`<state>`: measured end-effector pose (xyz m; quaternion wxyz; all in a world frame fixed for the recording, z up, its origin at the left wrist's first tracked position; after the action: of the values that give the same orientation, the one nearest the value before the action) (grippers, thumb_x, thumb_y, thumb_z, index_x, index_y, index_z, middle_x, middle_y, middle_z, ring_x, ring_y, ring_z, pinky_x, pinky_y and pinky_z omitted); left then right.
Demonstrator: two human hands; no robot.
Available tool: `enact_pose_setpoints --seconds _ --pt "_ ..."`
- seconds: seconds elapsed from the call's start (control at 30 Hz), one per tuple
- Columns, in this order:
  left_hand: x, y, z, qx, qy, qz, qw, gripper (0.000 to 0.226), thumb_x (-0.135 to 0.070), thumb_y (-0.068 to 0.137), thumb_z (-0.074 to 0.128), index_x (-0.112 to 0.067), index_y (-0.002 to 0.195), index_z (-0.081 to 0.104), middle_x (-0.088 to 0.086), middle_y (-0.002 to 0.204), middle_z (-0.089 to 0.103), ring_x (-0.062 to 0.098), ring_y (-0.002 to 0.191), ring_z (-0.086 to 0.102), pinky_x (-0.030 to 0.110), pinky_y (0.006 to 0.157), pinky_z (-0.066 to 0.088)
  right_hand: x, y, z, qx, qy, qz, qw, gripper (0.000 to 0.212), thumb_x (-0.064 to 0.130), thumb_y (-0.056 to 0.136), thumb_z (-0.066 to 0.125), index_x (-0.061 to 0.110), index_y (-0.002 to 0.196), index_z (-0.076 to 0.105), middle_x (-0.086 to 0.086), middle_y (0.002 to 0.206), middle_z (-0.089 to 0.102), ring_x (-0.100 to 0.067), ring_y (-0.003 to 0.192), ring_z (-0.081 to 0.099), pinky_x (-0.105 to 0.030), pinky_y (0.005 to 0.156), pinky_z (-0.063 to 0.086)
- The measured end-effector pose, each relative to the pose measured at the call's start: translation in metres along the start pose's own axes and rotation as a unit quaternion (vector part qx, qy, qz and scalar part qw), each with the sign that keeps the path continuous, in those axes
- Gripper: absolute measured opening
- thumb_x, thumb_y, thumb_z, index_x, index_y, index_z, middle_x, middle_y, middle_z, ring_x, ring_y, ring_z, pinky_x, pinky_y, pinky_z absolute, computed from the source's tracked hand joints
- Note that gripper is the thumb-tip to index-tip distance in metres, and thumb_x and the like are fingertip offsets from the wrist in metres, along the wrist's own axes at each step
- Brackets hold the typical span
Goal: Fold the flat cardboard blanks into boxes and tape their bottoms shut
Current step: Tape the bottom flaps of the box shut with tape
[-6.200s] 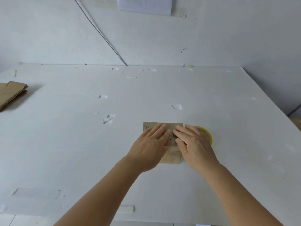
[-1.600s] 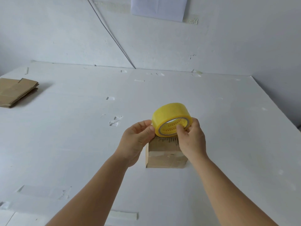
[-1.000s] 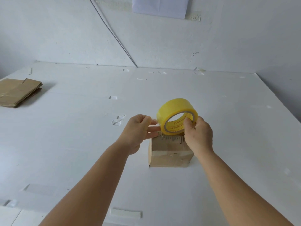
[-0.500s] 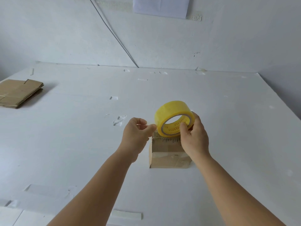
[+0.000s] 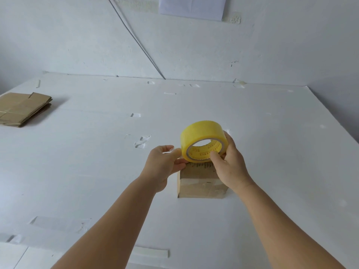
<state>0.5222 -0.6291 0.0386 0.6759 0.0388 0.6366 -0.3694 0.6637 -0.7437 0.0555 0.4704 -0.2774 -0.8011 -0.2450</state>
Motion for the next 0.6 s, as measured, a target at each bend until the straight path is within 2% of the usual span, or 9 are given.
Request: enact_pose_setpoints --seconds 0.1,0.17,0.23,0.27,0.33,0.43,0.5,0.6 --pt "0.0006 0.0011 0.0009 0.008 -0.001 0.003 1.000 0.040 -0.009 0.086 0.068 0.010 0.118 0.055 0.017 0.091 0.065 0.018 0.075 0.069 0.022 0.063 0.057 -0.0037 -0.0008 -0.0049 -0.007 0.028 -0.007 1.000 0.046 0.016 0.092 0.056 0.023 0.136 0.045 -0.002 0.085 0.063 -0.017 0.077 0.059 -0.020 0.075 0.047" --pt "0.0012 0.0007 0.0011 0.012 0.005 0.007 1.000 0.028 -0.009 0.087 0.067 0.009 0.108 0.063 0.017 0.091 0.066 0.017 0.076 0.067 0.022 0.068 0.058 -0.0014 -0.0045 -0.0073 -0.025 0.089 -0.027 0.995 0.041 0.017 0.092 0.060 0.020 0.132 0.052 0.005 0.096 0.067 -0.013 0.087 0.061 -0.019 0.083 0.046" --pt "0.0024 0.0001 0.0010 0.011 0.011 0.011 1.000 0.018 -0.008 0.087 0.066 0.005 0.099 0.068 0.017 0.088 0.068 0.016 0.077 0.067 0.021 0.070 0.058 0.0014 -0.0080 -0.0099 -0.047 0.120 -0.048 0.990 0.035 0.020 0.091 0.062 0.027 0.125 0.057 0.012 0.106 0.067 -0.009 0.094 0.061 -0.014 0.085 0.045" --pt "0.0029 -0.0002 0.0011 0.012 0.013 0.012 1.000 0.014 -0.008 0.087 0.067 0.003 0.094 0.069 0.016 0.086 0.068 0.016 0.076 0.067 0.021 0.070 0.058 0.0020 -0.0089 -0.0105 -0.048 0.122 -0.054 0.990 0.036 0.024 0.089 0.064 0.034 0.123 0.055 0.015 0.108 0.066 -0.006 0.094 0.062 -0.012 0.084 0.045" --pt "0.0028 -0.0004 0.0024 0.017 0.022 0.018 0.999 0.010 -0.007 0.085 0.069 0.001 0.090 0.071 0.015 0.085 0.069 0.015 0.076 0.067 0.021 0.072 0.058 0.0013 -0.0077 -0.0076 -0.016 0.119 -0.048 0.992 0.049 0.027 0.085 0.067 0.049 0.123 0.047 0.016 0.109 0.065 -0.003 0.098 0.063 -0.017 0.087 0.046" --pt "0.0016 -0.0013 0.0041 0.028 0.035 0.029 0.999 0.018 -0.009 0.082 0.072 0.001 0.096 0.071 0.015 0.088 0.070 0.013 0.077 0.068 0.020 0.073 0.057 -0.0001 -0.0059 -0.0021 0.021 0.084 -0.048 0.995 0.064 0.019 0.090 0.063 0.063 0.124 0.032 0.020 0.104 0.063 -0.007 0.096 0.063 -0.027 0.088 0.046" --pt "0.0020 -0.0019 0.0027 0.027 0.033 0.029 0.999 0.024 -0.011 0.083 0.072 0.002 0.103 0.068 0.015 0.086 0.069 0.013 0.074 0.067 0.020 0.069 0.056 0.0021 -0.0075 -0.0031 0.004 0.042 -0.065 0.997 0.059 0.023 0.095 0.054 0.066 0.124 0.025 0.027 0.096 0.058 -0.006 0.089 0.059 -0.028 0.084 0.045" --pt "0.0011 -0.0031 -0.0006 0.014 0.029 0.039 0.999 0.027 -0.008 0.088 0.066 0.001 0.112 0.059 0.016 0.085 0.069 0.014 0.069 0.069 0.021 0.064 0.056 0.0017 -0.0094 -0.0043 -0.015 0.014 -0.071 0.997 0.053 0.028 0.099 0.046 0.061 0.130 0.019 0.035 0.097 0.053 0.007 0.085 0.054 -0.027 0.083 0.043"
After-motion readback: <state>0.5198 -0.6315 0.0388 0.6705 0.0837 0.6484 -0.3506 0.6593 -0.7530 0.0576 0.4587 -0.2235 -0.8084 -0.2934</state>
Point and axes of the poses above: each hand's wrist, its own y-axis towards the middle knuckle, its own z-axis out of the palm, x = y × z, the point moved 6 cm from there along y, towards the middle knuckle
